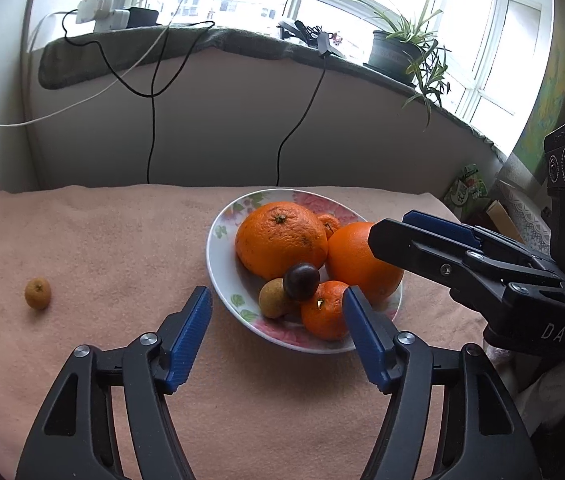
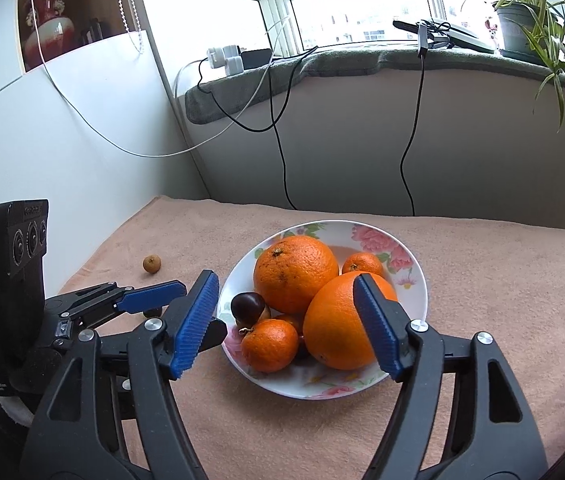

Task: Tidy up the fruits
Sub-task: 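Open the left gripper over the plate while the right gripper releases the plum beside it, then withdraw the left tool toward another brown fruit while the right tool moves toward another plum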

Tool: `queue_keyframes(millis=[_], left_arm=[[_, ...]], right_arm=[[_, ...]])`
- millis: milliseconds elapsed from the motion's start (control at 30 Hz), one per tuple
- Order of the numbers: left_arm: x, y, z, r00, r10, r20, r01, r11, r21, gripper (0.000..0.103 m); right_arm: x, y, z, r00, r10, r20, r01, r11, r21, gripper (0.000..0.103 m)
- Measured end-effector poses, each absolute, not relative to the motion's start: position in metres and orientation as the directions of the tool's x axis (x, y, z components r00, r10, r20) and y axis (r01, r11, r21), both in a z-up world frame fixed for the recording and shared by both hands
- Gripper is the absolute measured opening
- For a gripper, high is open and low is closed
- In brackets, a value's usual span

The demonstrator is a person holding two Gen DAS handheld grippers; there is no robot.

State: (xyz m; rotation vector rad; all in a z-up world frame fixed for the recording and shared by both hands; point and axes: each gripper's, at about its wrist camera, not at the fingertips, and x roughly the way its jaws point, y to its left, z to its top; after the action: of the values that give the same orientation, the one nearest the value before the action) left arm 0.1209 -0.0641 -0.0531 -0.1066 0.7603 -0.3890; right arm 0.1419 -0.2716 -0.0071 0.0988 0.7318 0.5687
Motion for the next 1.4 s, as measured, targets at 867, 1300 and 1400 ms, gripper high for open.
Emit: queue_keyframes(millis=[867,1300,1400], left_arm=[[0.105,-0.064,-0.044,0.701,-0.292,-0.651,0.275,0.952,-0.132,0.081],[0.094,-0.038,-0.04,0.726,-0.256,-0.639,0.236,0.965,-0.119,0.081],[0.093,-0.028,-0.041,0.73,-0.24,-0.64,0.217,0.969,-0.117,0.081]], right_arm=[[0.13,-0.279,0.003,0.666,0.487,-0.564,-0.403,0.872,0.278,0.1],[0.126,-0.268,-0.002,0.645,0.467,-0.604,-0.381,0.883,0.275,0.1],[0.124,-0.261,-0.002,0.63,0.47,-0.618,-0.388,0.88,0.274,0.1]])
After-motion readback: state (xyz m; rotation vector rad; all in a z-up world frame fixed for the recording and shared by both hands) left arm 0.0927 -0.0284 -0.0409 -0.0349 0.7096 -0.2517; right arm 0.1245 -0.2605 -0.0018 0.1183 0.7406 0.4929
